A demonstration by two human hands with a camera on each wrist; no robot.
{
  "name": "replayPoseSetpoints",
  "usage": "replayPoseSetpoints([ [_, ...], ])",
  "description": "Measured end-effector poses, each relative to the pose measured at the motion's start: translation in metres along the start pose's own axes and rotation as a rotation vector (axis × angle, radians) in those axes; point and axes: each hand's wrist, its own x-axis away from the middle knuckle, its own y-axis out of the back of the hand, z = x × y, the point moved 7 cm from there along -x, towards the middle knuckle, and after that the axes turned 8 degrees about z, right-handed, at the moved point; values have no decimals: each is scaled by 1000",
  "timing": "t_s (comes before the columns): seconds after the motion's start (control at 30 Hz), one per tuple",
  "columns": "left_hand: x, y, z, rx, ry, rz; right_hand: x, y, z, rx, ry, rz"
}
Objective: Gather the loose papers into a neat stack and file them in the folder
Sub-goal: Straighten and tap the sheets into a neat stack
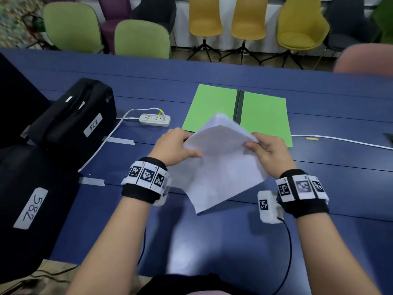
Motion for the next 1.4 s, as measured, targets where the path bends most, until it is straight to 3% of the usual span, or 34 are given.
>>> replayPoseSetpoints([
  [0.07, 4, -5, 46, 60, 90, 5, 3, 12, -16, -143, -58, -79],
  [0.17, 14, -16, 86, 370, 120, 26, 10, 22, -27, -252, -79, -128],
  [0.23, 23, -21, 105, 607, 176, -50, 13, 20, -40, -299, -114, -143],
  [0.3, 31, -31, 114, 946, 230, -118, 14, 16, -57, -336, -149, -178],
  [0.4, 34, -53, 100, 1215, 232, -19, 14, 7, -63, -413, -173, -228],
  [0.47, 32, -60, 81, 1248, 173, 60, 11, 6, -57, -446, -158, -257],
  [0.53, 29, -52, 72, 1282, 131, 27, 7, 10, -49, -460, -141, -252],
  [0.67, 22, -10, 53, 1184, 31, -231, -7, 15, -41, -442, -156, -139],
  [0.77, 14, 4, 35, 1024, -20, -343, -9, 11, -43, -540, -181, -254],
  [0.83, 12, -7, 43, 999, 21, -357, -1, -5, -56, -595, -241, -286],
  [0.93, 13, -41, 74, 993, 178, -338, 19, -44, -82, -595, -417, -155],
  [1.0, 14, -61, 83, 1024, 255, -315, 33, -57, -91, -635, -496, -167],
  [1.2, 16, -68, 84, 1096, 374, -427, 37, -51, -88, -695, -484, -287],
  [1.4, 14, -66, 86, 1102, 385, -345, 37, -48, -85, -620, -446, -341],
])
